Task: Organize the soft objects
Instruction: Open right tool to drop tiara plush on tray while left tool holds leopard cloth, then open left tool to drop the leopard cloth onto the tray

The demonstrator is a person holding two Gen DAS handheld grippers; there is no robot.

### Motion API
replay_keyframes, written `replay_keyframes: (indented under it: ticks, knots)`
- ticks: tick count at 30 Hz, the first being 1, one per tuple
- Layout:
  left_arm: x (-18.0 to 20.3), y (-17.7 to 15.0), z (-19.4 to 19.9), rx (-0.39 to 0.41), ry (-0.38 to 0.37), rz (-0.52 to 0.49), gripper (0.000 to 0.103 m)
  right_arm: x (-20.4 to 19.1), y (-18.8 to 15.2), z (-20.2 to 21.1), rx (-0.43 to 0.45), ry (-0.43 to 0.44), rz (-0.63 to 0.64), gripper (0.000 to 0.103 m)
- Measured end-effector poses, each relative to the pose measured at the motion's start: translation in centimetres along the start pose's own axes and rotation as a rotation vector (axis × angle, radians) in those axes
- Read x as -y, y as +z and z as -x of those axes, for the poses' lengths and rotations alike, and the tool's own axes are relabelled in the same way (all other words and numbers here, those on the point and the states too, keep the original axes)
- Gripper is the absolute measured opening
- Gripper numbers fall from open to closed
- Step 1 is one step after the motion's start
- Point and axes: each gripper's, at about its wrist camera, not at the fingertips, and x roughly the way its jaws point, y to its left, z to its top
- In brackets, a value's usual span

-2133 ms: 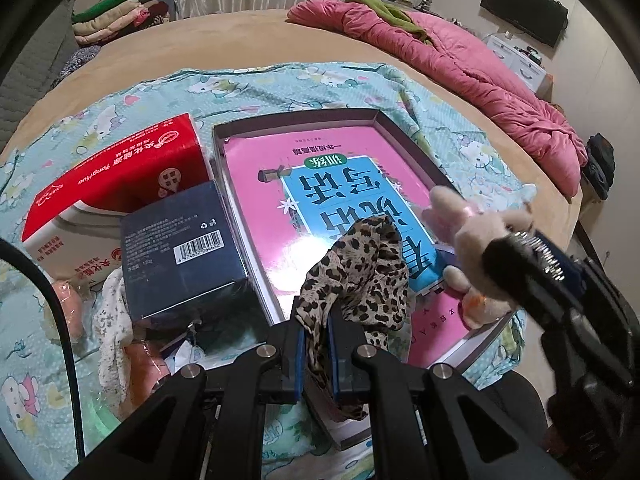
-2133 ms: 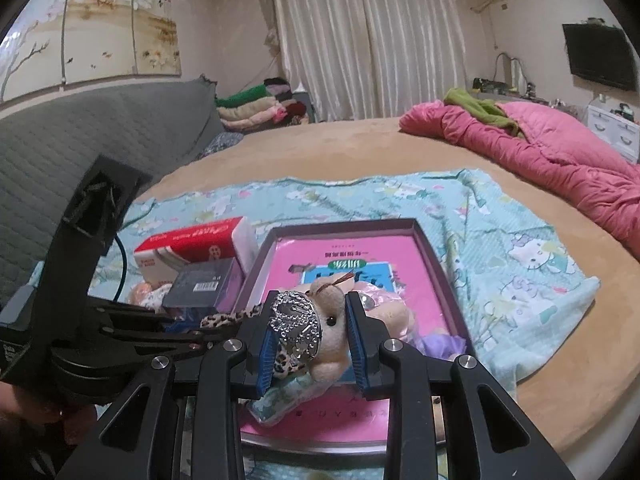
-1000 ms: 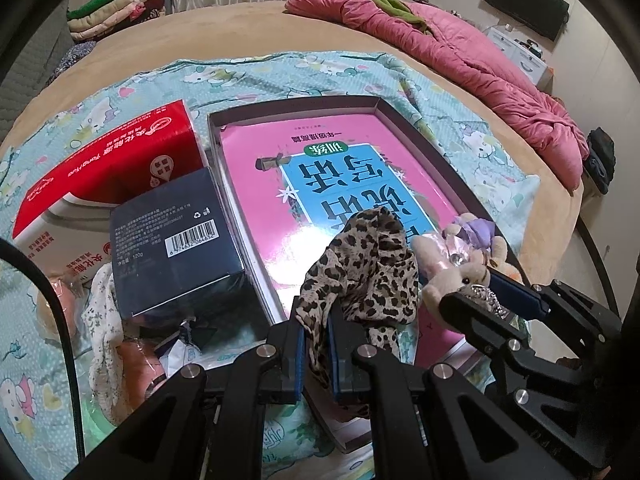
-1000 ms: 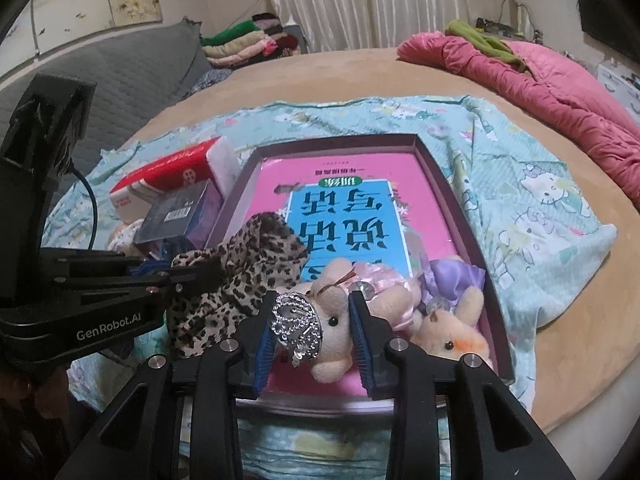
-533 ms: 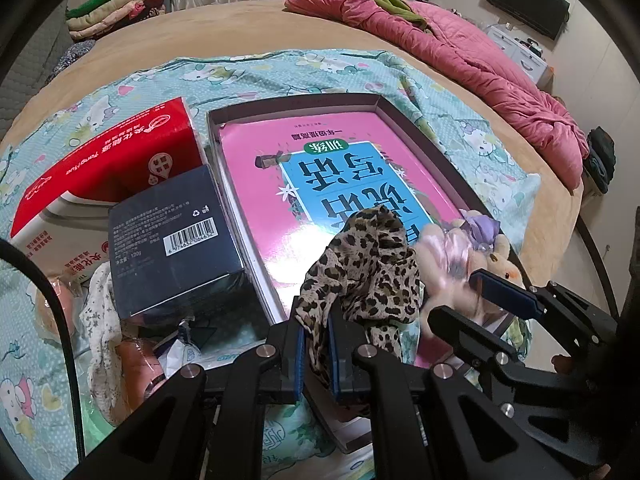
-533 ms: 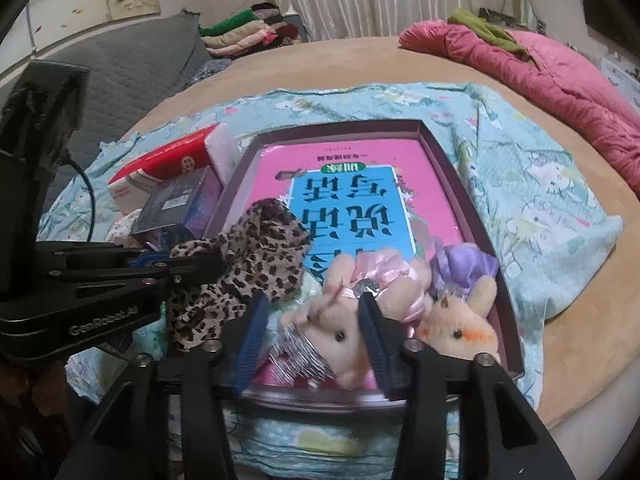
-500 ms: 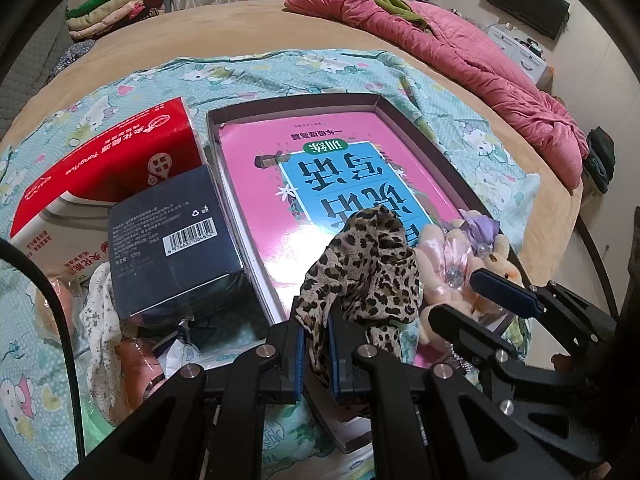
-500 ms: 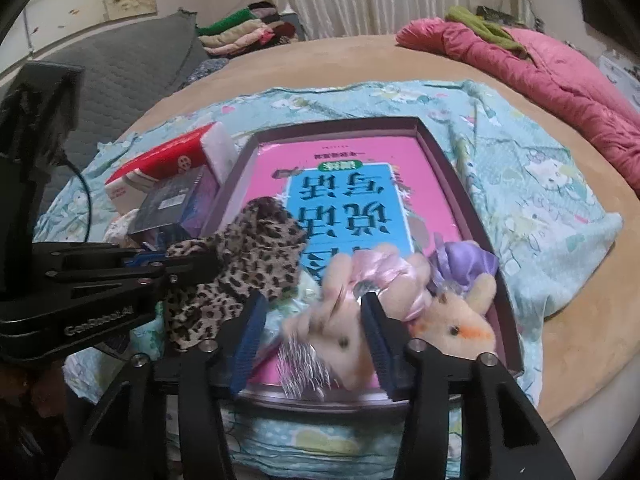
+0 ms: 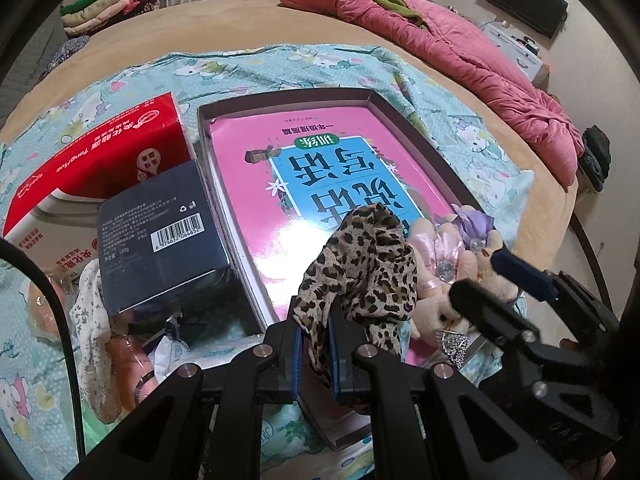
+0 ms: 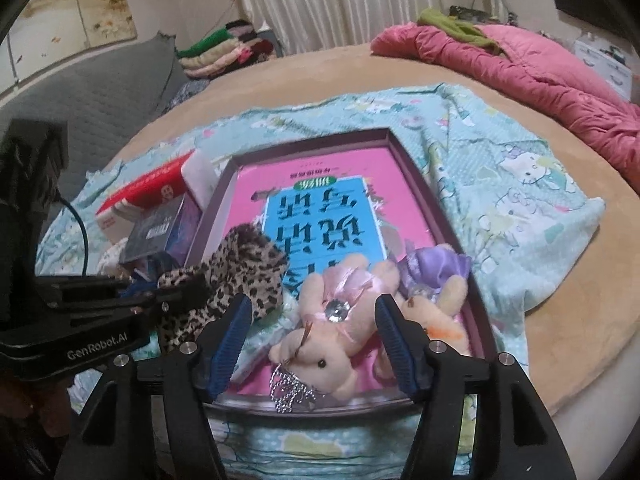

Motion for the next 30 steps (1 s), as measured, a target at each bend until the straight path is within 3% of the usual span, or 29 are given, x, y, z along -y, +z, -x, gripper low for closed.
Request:
replay_keyframes:
  ticks: [16,19,23,30]
  knots:
    - [-0.4,0.2,1.0,0.019,-0.033,0.019,0.019,0.9,0.3,1.2,0.070,-0.071,-0.042,0.076]
    - [-0.4,0.1,1.1,0.022,-0.036,0.018,0.024,1.1,0.4,1.2,0.076,-0.079,-0.053,0.077]
    - [-0.5,0.1,1.4,0.033,-0.041,0.017,0.040,1.4,0.4,1.4,0.083,-0.086,-0.067,0.077]
    - [-0.4,0.0,1.9,0.045,-0.041,0.008,0.042,1.5,0.3,1.6,0.092,-0.100,-0.077,0.077]
